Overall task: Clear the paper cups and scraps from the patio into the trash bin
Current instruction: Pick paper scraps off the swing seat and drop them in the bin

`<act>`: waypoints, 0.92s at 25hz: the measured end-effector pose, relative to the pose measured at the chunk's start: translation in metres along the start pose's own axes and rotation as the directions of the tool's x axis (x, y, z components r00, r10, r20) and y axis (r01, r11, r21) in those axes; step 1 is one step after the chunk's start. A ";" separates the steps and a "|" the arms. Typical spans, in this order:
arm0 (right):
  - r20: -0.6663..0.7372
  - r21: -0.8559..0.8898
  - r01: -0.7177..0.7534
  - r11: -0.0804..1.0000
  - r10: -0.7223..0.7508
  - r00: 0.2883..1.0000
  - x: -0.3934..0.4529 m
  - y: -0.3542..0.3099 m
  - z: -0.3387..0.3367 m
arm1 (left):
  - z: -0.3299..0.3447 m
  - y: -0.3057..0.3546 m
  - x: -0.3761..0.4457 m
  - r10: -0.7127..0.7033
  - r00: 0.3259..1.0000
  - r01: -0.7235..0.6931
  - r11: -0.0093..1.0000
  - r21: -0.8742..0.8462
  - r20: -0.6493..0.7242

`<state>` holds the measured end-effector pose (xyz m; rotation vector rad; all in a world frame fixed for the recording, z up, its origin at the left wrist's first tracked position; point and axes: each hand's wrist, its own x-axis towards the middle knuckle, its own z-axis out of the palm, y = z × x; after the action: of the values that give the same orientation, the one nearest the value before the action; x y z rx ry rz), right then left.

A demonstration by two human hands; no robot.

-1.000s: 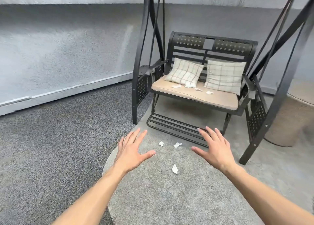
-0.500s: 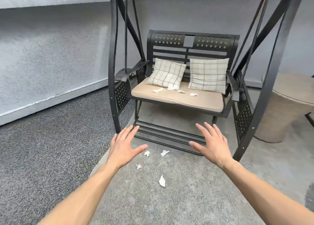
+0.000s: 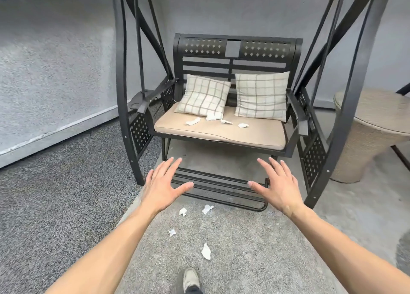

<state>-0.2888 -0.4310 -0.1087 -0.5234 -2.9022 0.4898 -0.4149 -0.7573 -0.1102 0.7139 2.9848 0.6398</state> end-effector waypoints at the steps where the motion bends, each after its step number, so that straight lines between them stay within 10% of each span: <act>1: -0.004 0.000 -0.003 1.000 0.003 1.000 0.012 -0.005 0.001 | 0.000 -0.006 0.014 0.008 1.000 -0.008 1.000 -0.003 0.001; 23: -0.043 -0.056 -0.085 0.995 0.083 0.996 0.278 -0.044 0.038 | 0.015 -0.081 0.316 0.095 0.995 -0.094 0.994 -0.048 0.021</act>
<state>-0.5682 -0.3804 -0.1045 -0.6581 -2.8720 0.4027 -0.7323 -0.6801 -0.1279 0.8582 2.9187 0.6980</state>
